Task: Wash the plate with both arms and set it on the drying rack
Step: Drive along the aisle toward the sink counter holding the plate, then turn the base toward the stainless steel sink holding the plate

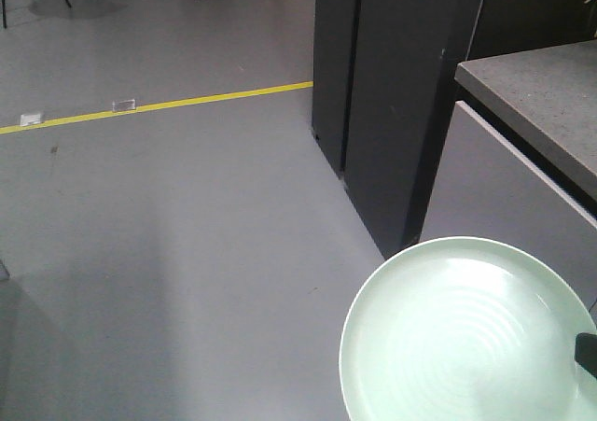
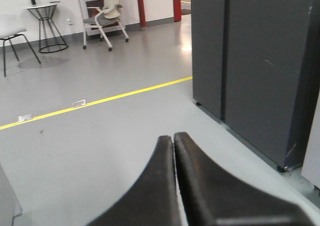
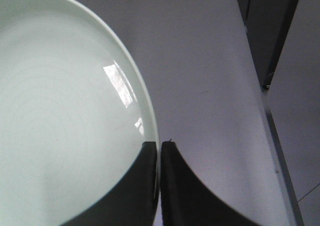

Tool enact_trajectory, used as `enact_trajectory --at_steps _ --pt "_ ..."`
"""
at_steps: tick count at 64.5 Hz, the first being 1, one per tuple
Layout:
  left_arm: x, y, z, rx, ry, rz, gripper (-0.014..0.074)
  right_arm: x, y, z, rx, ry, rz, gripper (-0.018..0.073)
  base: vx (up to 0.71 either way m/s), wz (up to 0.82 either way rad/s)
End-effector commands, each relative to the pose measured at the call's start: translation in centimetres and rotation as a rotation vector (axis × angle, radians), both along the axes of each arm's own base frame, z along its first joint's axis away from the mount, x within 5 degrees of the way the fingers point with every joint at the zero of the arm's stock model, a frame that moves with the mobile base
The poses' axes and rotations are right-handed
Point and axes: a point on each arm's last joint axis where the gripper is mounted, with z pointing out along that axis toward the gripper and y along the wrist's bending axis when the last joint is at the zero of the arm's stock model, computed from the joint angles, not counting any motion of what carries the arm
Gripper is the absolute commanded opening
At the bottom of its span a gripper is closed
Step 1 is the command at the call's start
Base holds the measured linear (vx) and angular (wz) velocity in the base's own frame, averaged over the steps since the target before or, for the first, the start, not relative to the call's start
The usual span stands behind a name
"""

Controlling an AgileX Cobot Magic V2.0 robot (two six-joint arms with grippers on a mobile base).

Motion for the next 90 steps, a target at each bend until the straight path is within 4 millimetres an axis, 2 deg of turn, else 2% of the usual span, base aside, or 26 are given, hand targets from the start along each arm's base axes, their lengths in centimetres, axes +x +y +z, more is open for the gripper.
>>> enact_trajectory --at_steps 1,90 --pt "-0.12 -0.07 1.46 -0.020 -0.108 -0.009 -0.0006 0.37 -0.05 1.20 0.031 -0.069 -0.027 -0.0001 0.06 -0.23" --pt "-0.12 -0.07 1.46 -0.020 -0.108 -0.009 -0.0006 0.37 -0.05 1.20 0.031 -0.069 -0.027 -0.0001 0.05 -0.21"
